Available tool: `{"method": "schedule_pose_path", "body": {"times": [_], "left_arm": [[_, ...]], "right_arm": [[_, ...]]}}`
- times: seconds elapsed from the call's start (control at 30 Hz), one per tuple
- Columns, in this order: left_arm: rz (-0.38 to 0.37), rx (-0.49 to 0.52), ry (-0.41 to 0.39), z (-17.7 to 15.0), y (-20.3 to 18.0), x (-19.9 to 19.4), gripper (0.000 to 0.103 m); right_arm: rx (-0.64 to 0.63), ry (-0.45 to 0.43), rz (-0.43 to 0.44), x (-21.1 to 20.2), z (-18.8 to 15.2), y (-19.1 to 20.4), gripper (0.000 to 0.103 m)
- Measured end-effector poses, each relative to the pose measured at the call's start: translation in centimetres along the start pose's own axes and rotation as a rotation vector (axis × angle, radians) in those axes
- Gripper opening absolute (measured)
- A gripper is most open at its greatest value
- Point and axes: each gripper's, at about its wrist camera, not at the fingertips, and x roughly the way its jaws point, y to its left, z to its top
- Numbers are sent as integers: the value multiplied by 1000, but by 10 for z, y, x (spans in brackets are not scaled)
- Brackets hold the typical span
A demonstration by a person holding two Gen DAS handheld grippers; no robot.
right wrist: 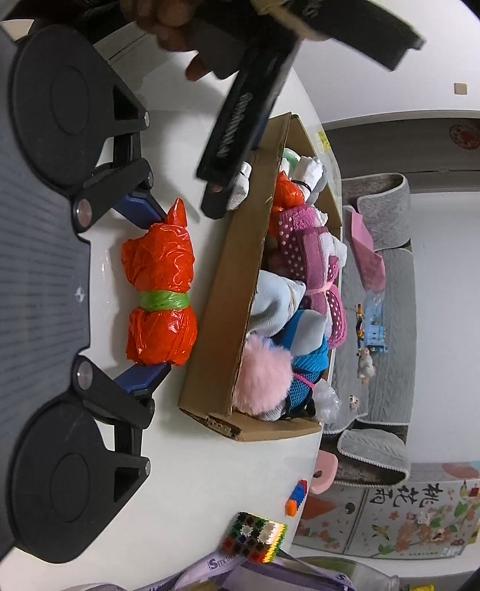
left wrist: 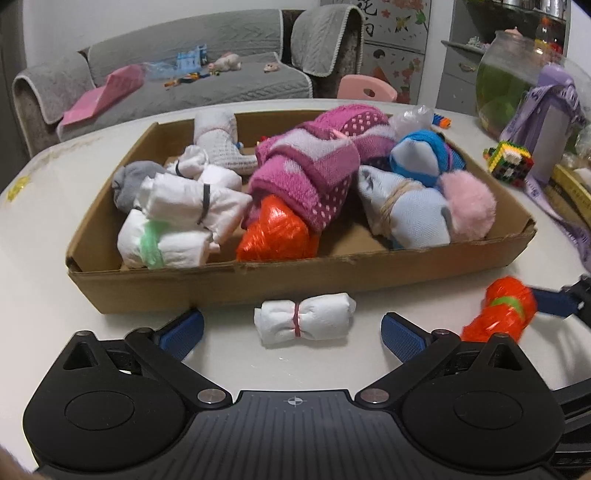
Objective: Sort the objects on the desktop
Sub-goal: 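Grasp the green-banded orange bag with the right tool while the left tool grasps the red-banded white roll, then carry the orange bag and white roll over the box and open both tools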
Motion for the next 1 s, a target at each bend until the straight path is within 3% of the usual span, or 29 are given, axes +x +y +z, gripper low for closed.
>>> {"method": "schedule_pose_path", "body": {"times": [0.47,0.5,0.53,0.57,0.6,1.0], "left_arm": [[23,-23,-54,-5,-2,0,101],[25,-25,-55,-4,-2,-1,97],[32,-29,-61,-4,-2,-3,85],[46,-31,-74,-5,-3,-6,75],[44,-35,-80,-5,-2,-9,54],[29,-62,-62,-13,11,-22,52]], "right_arm": [[-8,3,-11,-6,-10,3,81],[-8,2,-15,-7,-10,3,78],[-10,-2,-19,-9,-11,3,70],[-8,-5,-19,-10,-11,3,68],[-7,-6,-18,-12,-11,3,67],[-3,-24,-24,-23,-15,6,66]]}}
